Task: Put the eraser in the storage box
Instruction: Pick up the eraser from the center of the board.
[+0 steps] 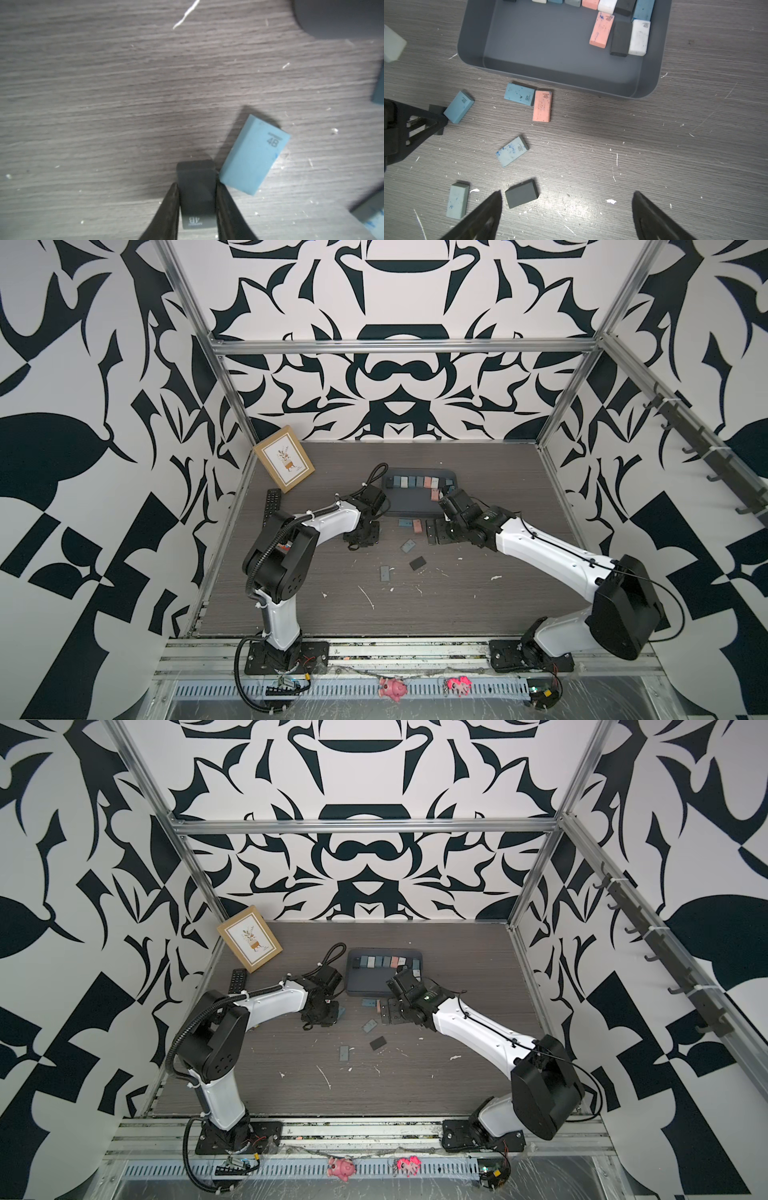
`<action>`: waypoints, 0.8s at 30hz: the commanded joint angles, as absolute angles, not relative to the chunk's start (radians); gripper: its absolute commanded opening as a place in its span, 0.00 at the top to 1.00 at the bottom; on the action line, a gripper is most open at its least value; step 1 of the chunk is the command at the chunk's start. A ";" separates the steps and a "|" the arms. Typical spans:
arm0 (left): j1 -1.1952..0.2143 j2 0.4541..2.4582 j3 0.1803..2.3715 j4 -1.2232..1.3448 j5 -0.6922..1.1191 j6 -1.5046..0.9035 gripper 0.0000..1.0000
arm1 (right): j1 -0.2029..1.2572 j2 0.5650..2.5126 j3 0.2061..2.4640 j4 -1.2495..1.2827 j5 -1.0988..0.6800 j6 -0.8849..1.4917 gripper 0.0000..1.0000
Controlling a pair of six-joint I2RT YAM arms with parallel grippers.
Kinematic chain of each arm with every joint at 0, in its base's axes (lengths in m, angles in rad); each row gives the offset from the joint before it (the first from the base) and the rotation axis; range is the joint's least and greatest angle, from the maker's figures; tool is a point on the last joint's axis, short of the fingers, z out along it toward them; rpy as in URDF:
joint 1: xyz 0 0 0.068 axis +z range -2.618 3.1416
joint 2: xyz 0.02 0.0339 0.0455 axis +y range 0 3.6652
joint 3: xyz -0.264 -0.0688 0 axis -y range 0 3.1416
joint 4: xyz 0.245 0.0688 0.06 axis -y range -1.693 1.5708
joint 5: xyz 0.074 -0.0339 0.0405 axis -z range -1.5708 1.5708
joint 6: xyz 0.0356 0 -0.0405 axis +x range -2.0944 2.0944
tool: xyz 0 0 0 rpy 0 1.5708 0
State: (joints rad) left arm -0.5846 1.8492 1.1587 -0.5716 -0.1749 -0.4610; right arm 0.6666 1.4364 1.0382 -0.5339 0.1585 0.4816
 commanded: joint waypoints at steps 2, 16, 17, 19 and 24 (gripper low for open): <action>-0.568 1.884 1.119 -0.613 -0.203 -0.436 0.74 | 0.667 1.416 1.041 -0.529 0.180 0.498 0.01; -0.567 1.739 1.259 -0.733 -0.140 -0.419 0.82 | 0.610 1.383 1.113 -0.560 0.132 0.501 0.01; -0.566 1.729 1.282 -0.743 -0.135 -0.414 0.81 | 0.595 1.376 1.116 -0.559 0.121 0.502 0.01; -0.568 1.717 1.336 -0.762 -0.125 -0.402 0.81 | 0.562 1.364 1.120 -0.561 0.098 0.502 0.01; -0.568 1.744 1.484 -0.751 -0.092 -0.348 0.81 | 0.460 1.336 1.120 -0.565 0.039 0.504 0.01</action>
